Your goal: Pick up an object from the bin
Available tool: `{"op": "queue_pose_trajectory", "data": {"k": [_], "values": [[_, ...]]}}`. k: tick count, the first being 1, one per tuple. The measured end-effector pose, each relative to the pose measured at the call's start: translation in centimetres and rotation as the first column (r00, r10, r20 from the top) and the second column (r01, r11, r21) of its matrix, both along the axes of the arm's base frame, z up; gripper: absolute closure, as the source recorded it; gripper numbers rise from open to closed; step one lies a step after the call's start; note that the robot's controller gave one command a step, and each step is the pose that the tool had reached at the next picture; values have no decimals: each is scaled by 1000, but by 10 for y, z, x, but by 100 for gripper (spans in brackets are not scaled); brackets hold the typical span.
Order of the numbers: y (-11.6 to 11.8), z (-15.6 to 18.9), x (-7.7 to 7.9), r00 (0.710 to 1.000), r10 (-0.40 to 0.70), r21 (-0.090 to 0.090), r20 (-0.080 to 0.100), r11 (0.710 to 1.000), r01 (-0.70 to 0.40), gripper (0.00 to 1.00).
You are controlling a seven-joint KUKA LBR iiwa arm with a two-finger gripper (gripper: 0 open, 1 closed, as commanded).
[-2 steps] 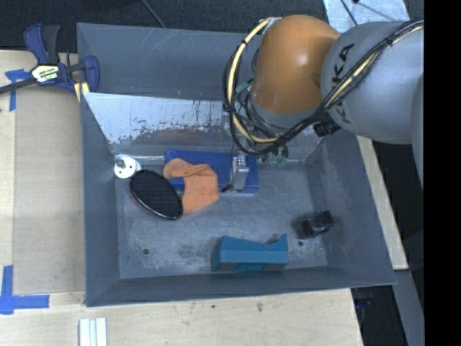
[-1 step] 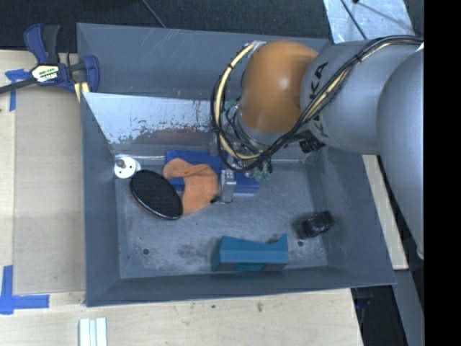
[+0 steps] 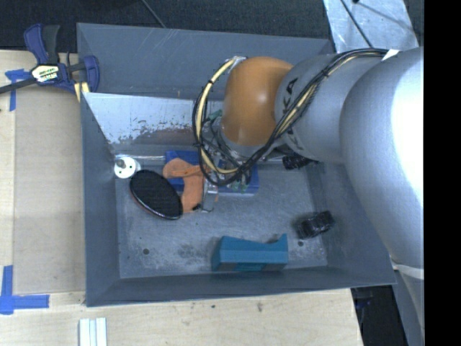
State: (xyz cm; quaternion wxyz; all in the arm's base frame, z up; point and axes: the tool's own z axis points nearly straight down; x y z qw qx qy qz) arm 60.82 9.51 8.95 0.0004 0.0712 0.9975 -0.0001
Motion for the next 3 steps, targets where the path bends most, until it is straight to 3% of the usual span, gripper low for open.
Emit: {"op": "queue_pose_trajectory", "data": {"k": [1, 2, 3], "values": [[13, -18, 0, 999, 52, -1, 5, 999, -52, 0], [19, -13, 3, 977, 212, -1, 11, 977, -212, 100], [19, -13, 3, 977, 212, -1, 11, 977, -212, 100]]}}
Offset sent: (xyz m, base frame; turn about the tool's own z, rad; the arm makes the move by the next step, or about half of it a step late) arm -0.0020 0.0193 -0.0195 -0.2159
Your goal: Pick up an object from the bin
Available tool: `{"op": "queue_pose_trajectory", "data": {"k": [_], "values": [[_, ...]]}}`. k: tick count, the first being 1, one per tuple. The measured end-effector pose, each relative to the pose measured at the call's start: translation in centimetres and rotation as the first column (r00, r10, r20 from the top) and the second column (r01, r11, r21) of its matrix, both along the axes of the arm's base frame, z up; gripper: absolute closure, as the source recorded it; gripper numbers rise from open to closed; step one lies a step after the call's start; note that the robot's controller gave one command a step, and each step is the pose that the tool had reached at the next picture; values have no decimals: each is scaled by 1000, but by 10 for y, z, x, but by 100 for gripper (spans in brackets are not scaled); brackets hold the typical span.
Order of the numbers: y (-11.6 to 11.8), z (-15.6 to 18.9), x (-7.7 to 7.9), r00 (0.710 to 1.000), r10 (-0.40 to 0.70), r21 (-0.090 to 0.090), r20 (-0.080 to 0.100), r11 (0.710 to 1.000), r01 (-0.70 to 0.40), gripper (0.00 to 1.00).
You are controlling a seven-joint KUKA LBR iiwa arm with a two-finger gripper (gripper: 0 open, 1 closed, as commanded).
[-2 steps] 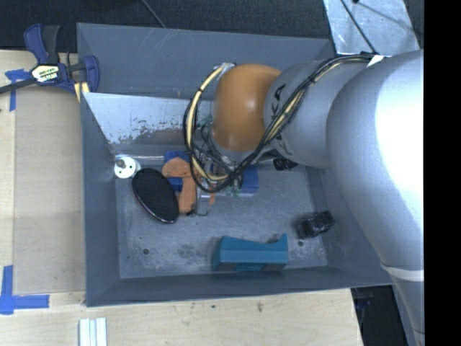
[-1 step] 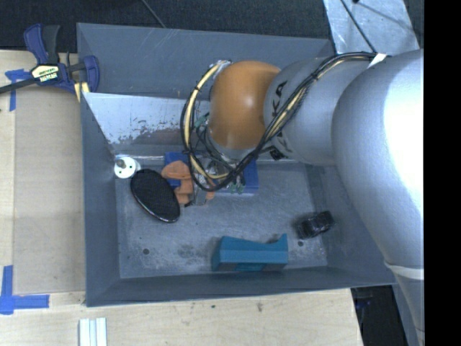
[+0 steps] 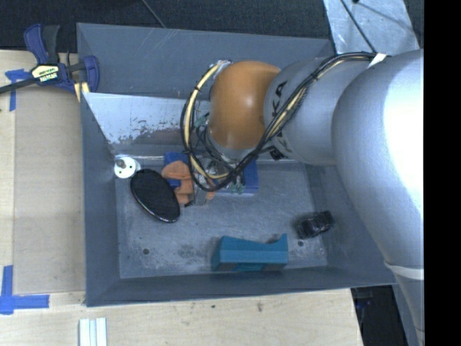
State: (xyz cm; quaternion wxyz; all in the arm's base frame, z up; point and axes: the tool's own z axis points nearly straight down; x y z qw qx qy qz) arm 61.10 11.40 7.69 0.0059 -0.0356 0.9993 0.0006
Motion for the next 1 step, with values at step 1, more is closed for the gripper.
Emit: {"op": "queue_pose_trajectory", "data": {"k": [1], "values": [[-1, 206, -10, 999, -42, -1, -10, 999, 42, 100]]}}
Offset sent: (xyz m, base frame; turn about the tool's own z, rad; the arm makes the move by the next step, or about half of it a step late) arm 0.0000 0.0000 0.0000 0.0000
